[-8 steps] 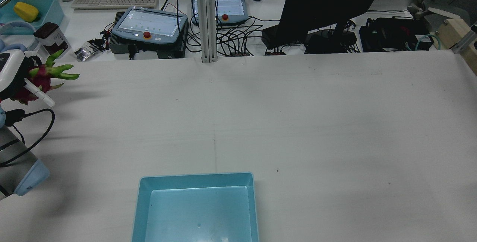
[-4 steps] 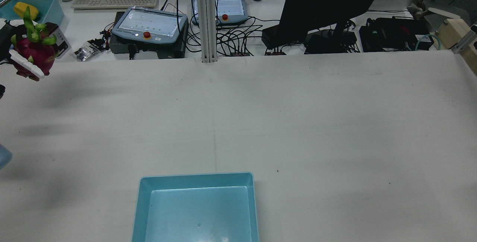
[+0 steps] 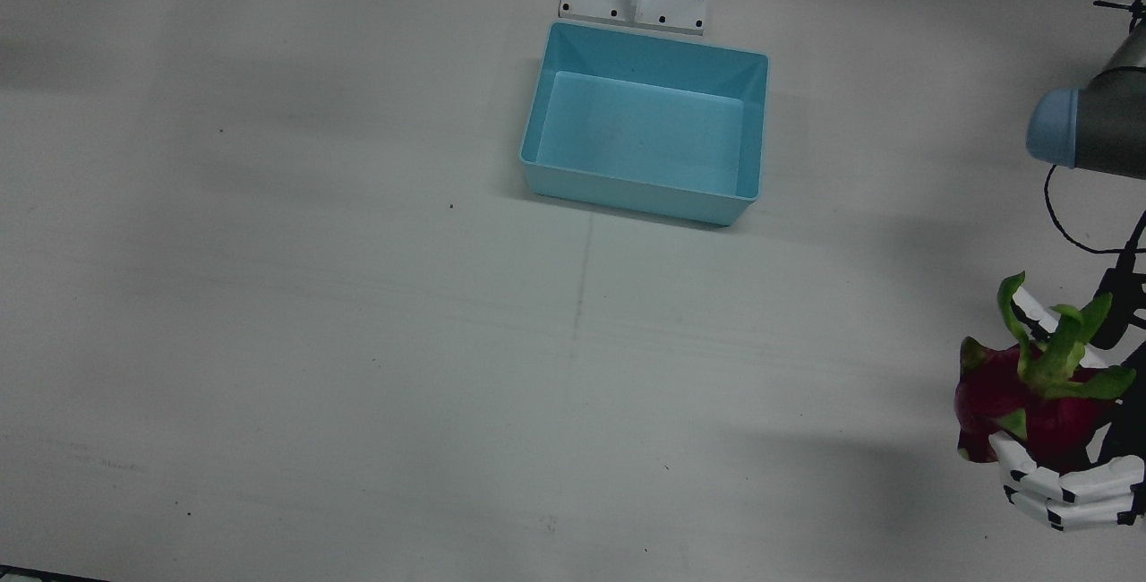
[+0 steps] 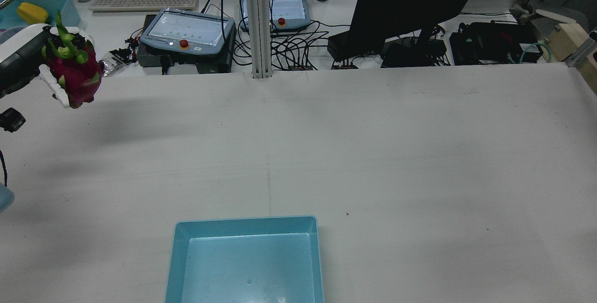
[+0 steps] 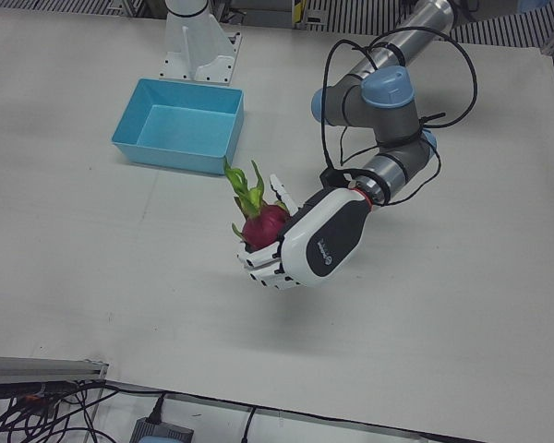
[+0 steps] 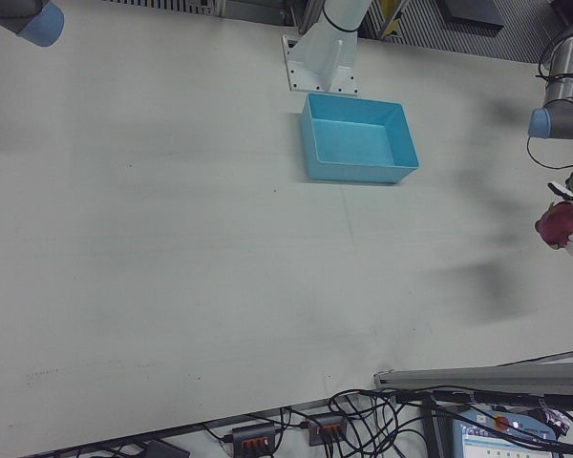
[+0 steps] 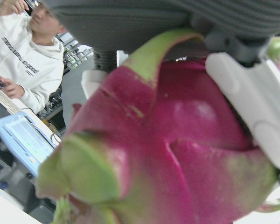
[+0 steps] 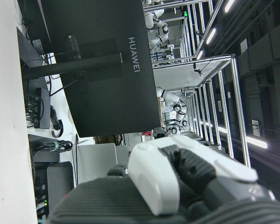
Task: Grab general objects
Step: 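Lift the dragon fruit off the table with the left hand, then carry the dragon fruit with the left hand over the blue tray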
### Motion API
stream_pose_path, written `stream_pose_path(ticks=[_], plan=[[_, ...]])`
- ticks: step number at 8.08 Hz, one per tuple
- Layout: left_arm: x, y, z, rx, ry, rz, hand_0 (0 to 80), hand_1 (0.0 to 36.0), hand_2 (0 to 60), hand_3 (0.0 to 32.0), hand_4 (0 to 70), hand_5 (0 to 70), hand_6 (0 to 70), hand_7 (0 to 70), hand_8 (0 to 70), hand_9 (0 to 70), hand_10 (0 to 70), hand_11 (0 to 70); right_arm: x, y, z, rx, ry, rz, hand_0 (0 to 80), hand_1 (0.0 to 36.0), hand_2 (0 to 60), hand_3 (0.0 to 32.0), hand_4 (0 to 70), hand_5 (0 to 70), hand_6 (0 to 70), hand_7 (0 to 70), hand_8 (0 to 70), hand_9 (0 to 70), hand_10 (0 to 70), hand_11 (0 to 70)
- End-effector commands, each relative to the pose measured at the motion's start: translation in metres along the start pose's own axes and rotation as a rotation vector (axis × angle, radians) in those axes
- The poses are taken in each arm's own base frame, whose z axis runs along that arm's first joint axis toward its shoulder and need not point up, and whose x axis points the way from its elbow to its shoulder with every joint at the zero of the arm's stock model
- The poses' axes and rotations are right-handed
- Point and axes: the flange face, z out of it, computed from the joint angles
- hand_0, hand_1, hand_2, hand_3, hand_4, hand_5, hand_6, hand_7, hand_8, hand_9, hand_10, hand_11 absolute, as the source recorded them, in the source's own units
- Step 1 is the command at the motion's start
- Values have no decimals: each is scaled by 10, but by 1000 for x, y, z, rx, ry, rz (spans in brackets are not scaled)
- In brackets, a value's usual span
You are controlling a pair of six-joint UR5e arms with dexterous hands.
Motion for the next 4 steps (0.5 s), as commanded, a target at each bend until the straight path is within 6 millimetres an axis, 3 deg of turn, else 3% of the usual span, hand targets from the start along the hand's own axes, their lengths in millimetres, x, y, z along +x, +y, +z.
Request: stream_pose_path(ticks=[1, 3, 4], plan=[[-40, 82, 4, -177, -12, -85, 458, 23, 134, 0, 432, 700, 601, 700, 429, 593, 255, 365, 0, 0, 0, 0, 0, 0, 0, 0, 0, 0, 0, 0, 0, 0, 0, 0, 0, 0], [-85, 143, 4, -269, -61, -150, 456, 26, 139, 0, 405, 700, 589, 700, 416, 574, 243, 348, 0, 0, 0, 0, 0, 0, 0, 0, 0, 0, 0, 0, 0, 0, 0, 0, 0, 0], [-93, 175, 4, -314, -65, -177, 457, 25, 139, 0, 407, 700, 608, 700, 422, 580, 246, 353, 0, 0, 0, 0, 0, 0, 0, 0, 0, 0, 0, 0, 0, 0, 0, 0, 0, 0]])
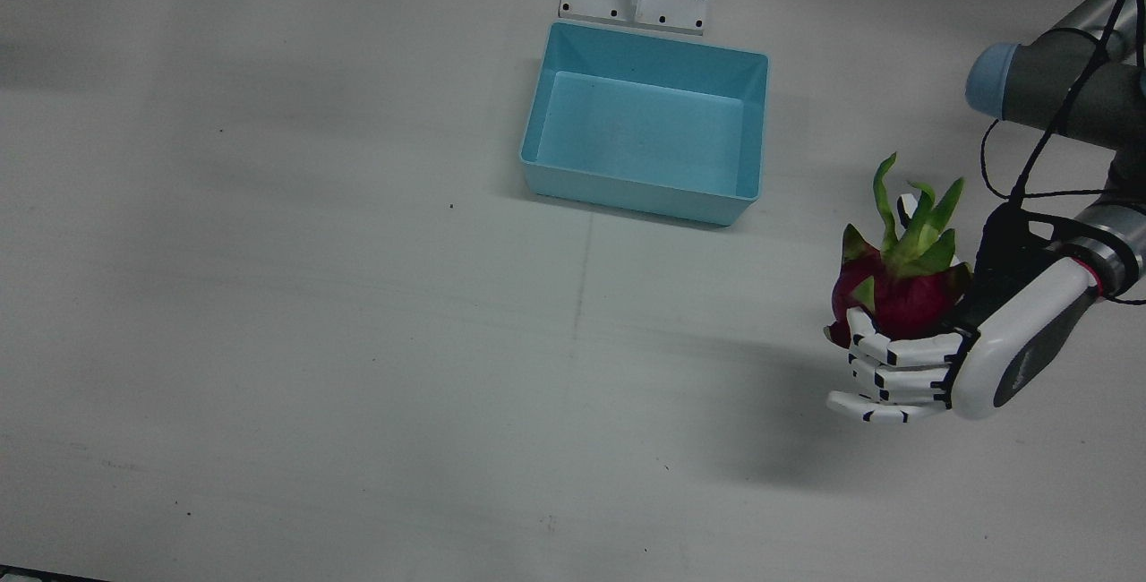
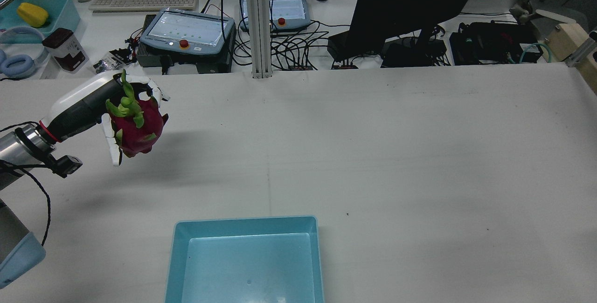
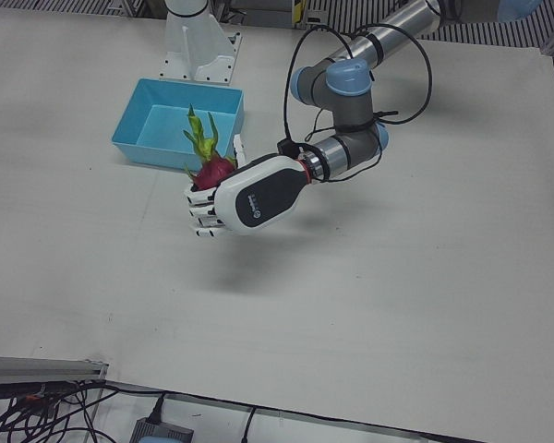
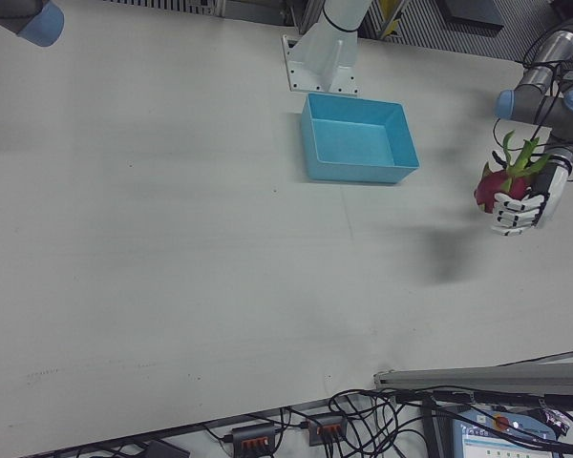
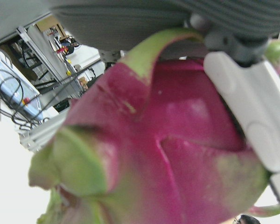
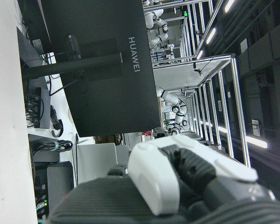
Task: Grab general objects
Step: 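Carry the dragon fruit with the left hand over the blue tray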
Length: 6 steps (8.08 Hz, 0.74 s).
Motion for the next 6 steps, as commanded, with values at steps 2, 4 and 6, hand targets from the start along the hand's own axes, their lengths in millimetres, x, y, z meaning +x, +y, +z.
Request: stream_pose_path(ticks=[2, 4, 6], plan=[[-57, 119, 23, -181, -40, -125, 459, 25, 132, 0, 398, 700, 626, 700, 425, 581, 246, 354, 0, 0, 0, 0, 0, 0, 0, 0, 0, 0, 0, 0, 0, 0, 0, 0, 0, 0], [-58, 181, 24, -238, -64, -123, 461, 28, 143, 0, 415, 700, 654, 700, 436, 595, 253, 364, -1, 0, 0, 0, -1, 0, 0, 0, 0, 0, 0, 0, 0, 0, 0, 0, 0, 0], [-84, 235, 22, -300, -95, -144, 475, 51, 170, 0, 435, 700, 700, 700, 449, 606, 248, 358, -1, 0, 0, 0, -1, 0, 0, 0, 0, 0, 0, 0, 0, 0, 0, 0, 0, 0]])
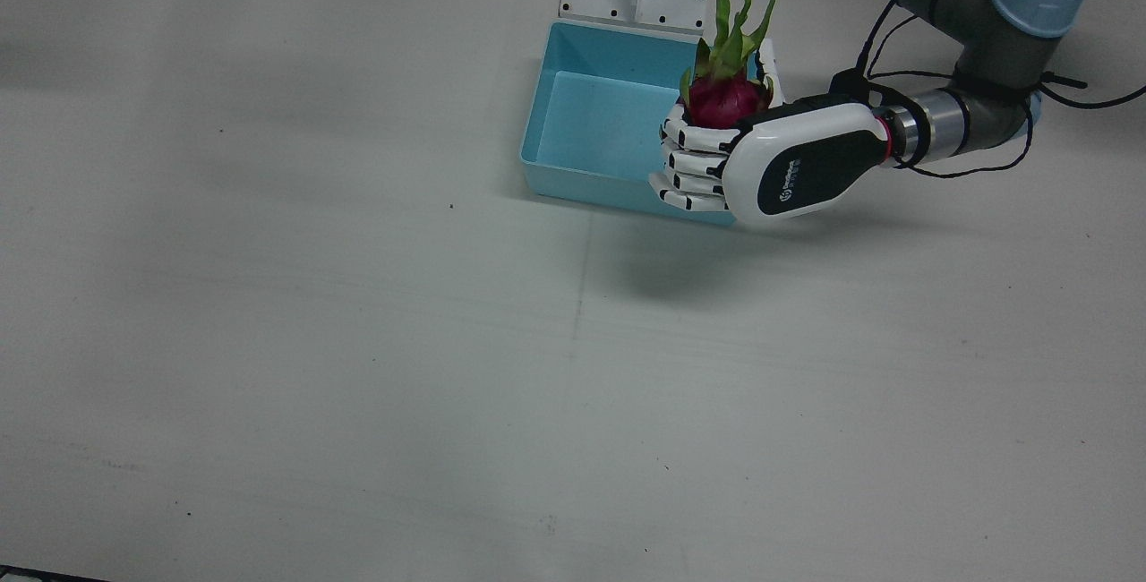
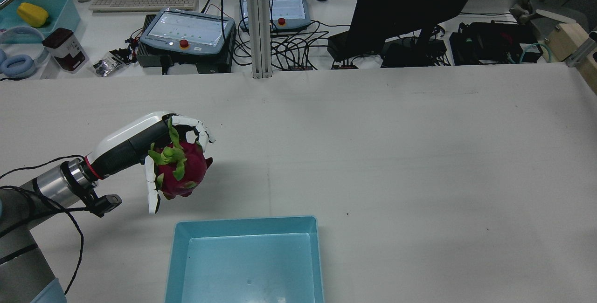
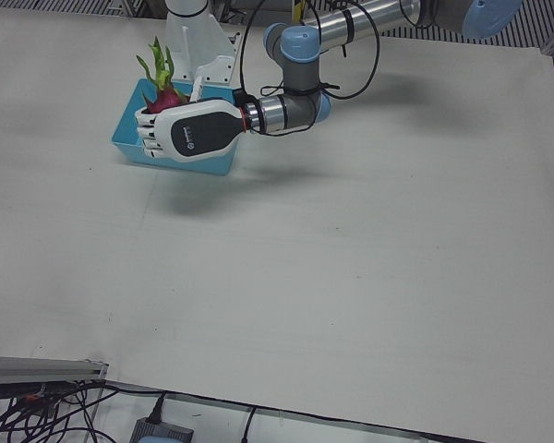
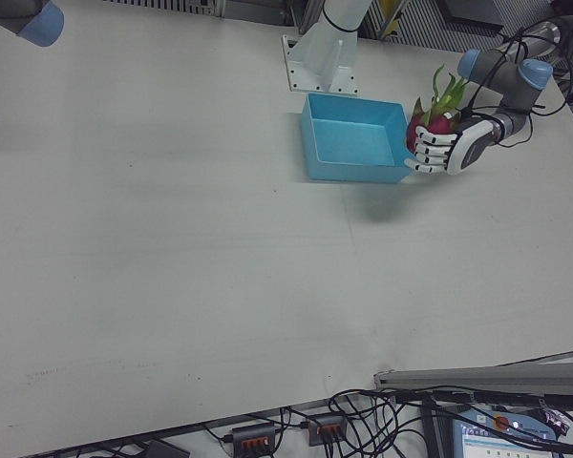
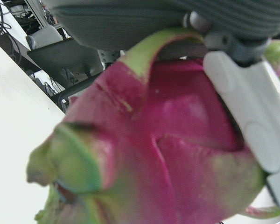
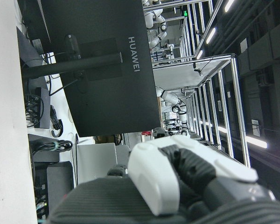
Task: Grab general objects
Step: 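Carry the dragon fruit with the left hand over the blue tray, then lower the dragon fruit into the tray and open the left hand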
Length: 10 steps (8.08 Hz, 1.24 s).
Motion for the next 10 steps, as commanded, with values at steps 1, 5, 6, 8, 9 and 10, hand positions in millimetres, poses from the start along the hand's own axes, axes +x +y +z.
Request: stream_pose_path(ticks=[1, 5, 6, 8, 9, 10], plan=[[-49, 68, 12, -71, -55, -23, 475, 52, 167, 0, 435, 700, 700, 700, 448, 604, 247, 356, 0, 0, 0, 0, -1, 0, 0, 0, 0, 0, 0, 0, 0, 0, 0, 0, 0, 0], [-86, 107, 13, -105, -77, -51, 487, 71, 155, 0, 404, 700, 669, 700, 399, 533, 201, 293, 0, 0, 0, 0, 1, 0, 0, 0, 0, 0, 0, 0, 0, 0, 0, 0, 0, 0], [-86, 107, 12, -107, -75, -52, 485, 70, 126, 0, 372, 700, 606, 700, 347, 474, 160, 235, 0, 0, 0, 0, 1, 0, 0, 0, 0, 0, 0, 0, 0, 0, 0, 0, 0, 0], [-85, 108, 13, -110, -70, -53, 514, 144, 91, 0, 139, 700, 284, 311, 65, 92, 42, 75, 0, 0, 0, 0, -1, 0, 0, 0, 0, 0, 0, 0, 0, 0, 0, 0, 0, 0], [-85, 108, 13, -111, -71, -53, 530, 159, 41, 0, 48, 700, 192, 186, 28, 23, 6, 27, 0, 0, 0, 0, 1, 0, 0, 0, 0, 0, 0, 0, 0, 0, 0, 0, 0, 0], [-85, 109, 13, -113, -70, -54, 535, 160, 11, 0, 37, 700, 159, 156, 21, 17, 2, 22, 0, 0, 0, 0, 1, 0, 0, 0, 0, 0, 0, 0, 0, 0, 0, 0, 0, 0]])
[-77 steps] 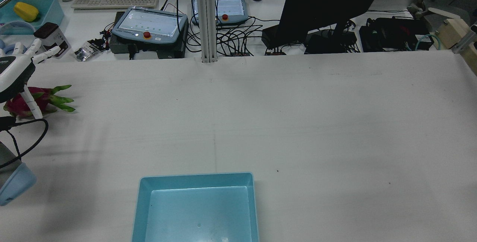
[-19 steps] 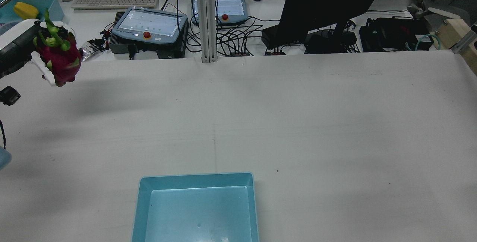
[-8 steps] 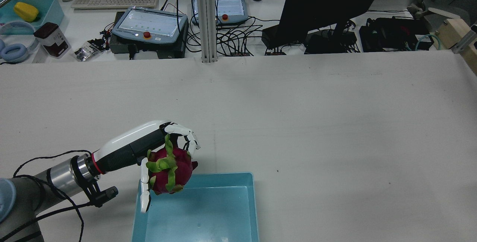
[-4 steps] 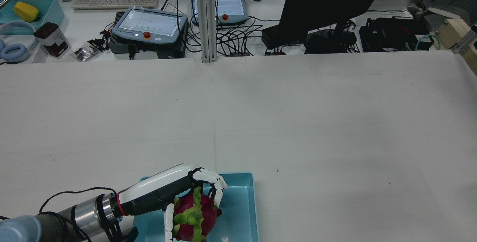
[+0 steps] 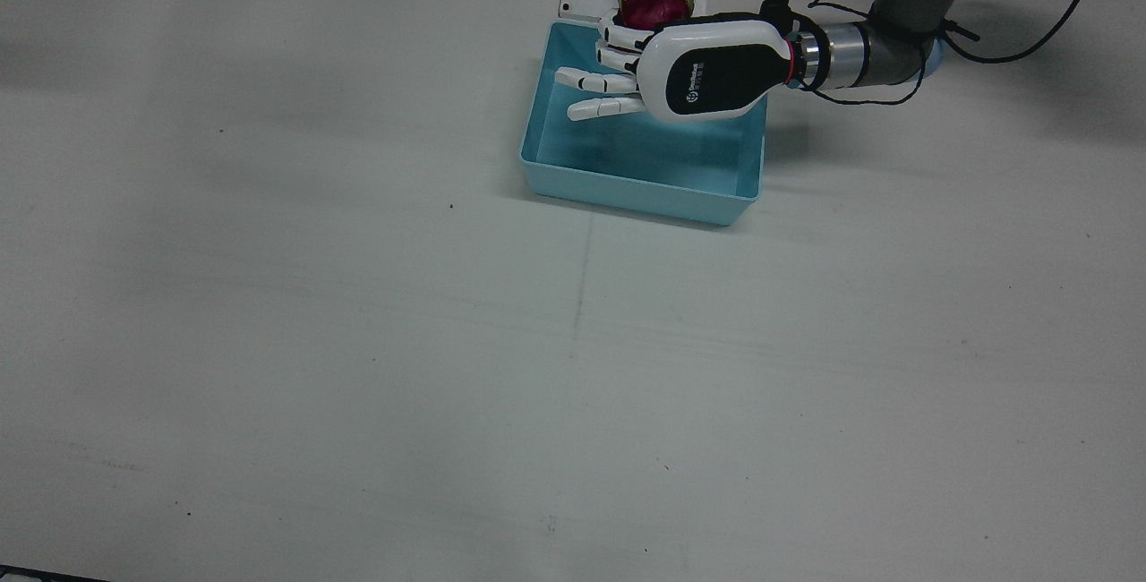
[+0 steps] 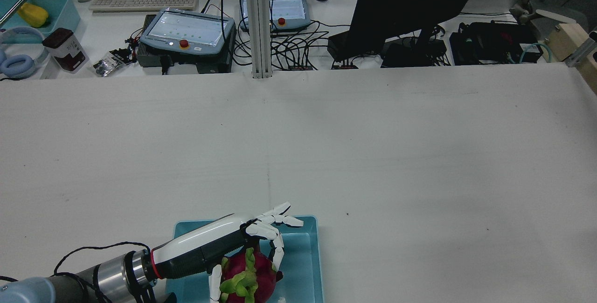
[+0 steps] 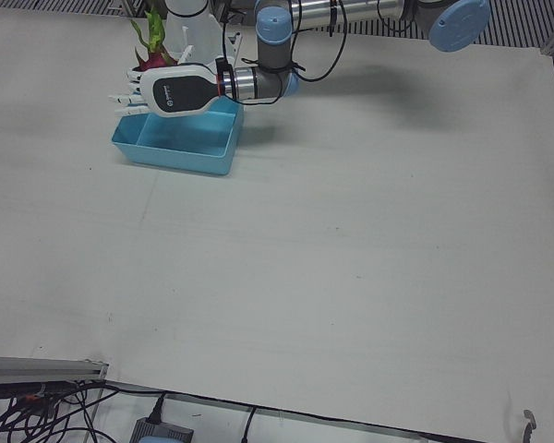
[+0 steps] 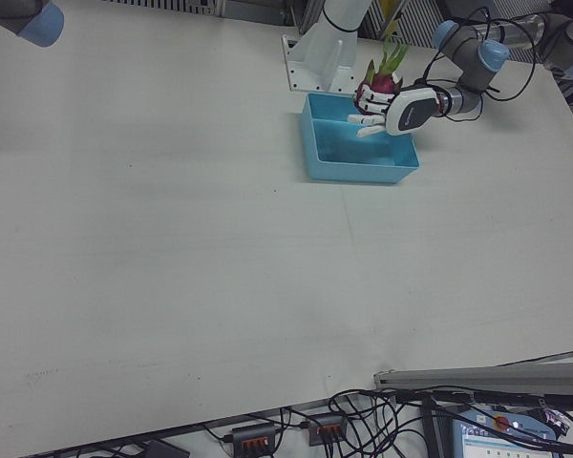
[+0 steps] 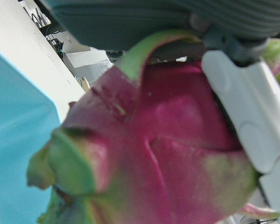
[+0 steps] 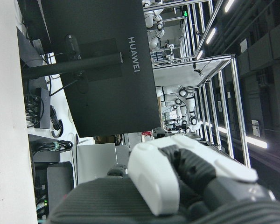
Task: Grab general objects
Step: 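Lower the dragon fruit into the tray and open the left hand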
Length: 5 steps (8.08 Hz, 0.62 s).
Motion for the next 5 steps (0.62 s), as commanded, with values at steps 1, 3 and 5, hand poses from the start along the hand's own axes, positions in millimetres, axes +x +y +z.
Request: stream_pose_path(ticks=[1, 3, 5], plan=[[0, 3, 1, -6, 4, -3, 540, 167, 11, 0, 19, 700, 150, 166, 20, 19, 7, 31, 0, 0, 0, 0, 0, 0, 0, 0, 0, 0, 0, 0, 0, 0, 0, 0, 0, 0], [0, 4, 1, -9, 5, -5, 543, 167, 0, 0, 0, 700, 122, 152, 14, 16, 7, 32, 0, 0, 0, 0, 0, 0, 0, 0, 0, 0, 0, 0, 0, 0, 0, 0, 0, 0], [2, 3, 1, -9, 9, -6, 547, 164, 0, 0, 0, 700, 86, 141, 7, 14, 4, 28, 0, 0, 0, 0, 0, 0, 0, 0, 0, 0, 0, 0, 0, 0, 0, 0, 0, 0]])
